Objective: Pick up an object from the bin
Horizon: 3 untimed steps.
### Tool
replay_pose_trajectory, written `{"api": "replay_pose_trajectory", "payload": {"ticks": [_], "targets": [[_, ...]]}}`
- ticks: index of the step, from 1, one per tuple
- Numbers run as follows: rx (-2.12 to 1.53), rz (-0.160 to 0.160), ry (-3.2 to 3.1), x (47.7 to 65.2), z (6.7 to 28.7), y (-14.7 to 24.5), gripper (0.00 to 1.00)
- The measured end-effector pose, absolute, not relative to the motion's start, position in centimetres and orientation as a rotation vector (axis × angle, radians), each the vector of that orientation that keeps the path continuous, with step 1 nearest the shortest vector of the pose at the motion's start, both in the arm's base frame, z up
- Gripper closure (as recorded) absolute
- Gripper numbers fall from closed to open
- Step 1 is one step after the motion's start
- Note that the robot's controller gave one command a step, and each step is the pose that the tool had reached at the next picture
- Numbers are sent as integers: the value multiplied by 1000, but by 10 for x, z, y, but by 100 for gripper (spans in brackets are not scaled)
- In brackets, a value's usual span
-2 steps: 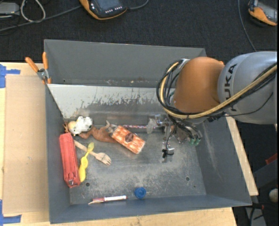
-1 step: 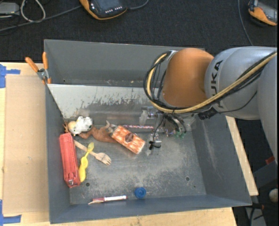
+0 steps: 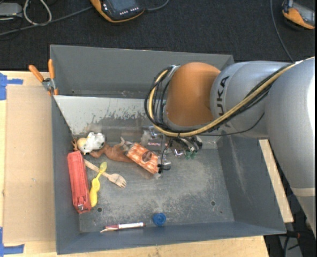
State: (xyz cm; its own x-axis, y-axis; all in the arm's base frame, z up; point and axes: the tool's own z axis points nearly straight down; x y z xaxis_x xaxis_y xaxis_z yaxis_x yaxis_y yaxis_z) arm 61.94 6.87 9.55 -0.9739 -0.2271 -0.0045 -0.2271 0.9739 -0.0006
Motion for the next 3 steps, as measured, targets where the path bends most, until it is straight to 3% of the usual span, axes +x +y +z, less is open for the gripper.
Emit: {"api": "replay_pose_trajectory", "payload": {"ticks": [1,2,3], "targets": [[191,4,3131,623,70,83,100],[189,4,3131,623,70,83,100],[176,3,3136,617,144,87,100]]}}
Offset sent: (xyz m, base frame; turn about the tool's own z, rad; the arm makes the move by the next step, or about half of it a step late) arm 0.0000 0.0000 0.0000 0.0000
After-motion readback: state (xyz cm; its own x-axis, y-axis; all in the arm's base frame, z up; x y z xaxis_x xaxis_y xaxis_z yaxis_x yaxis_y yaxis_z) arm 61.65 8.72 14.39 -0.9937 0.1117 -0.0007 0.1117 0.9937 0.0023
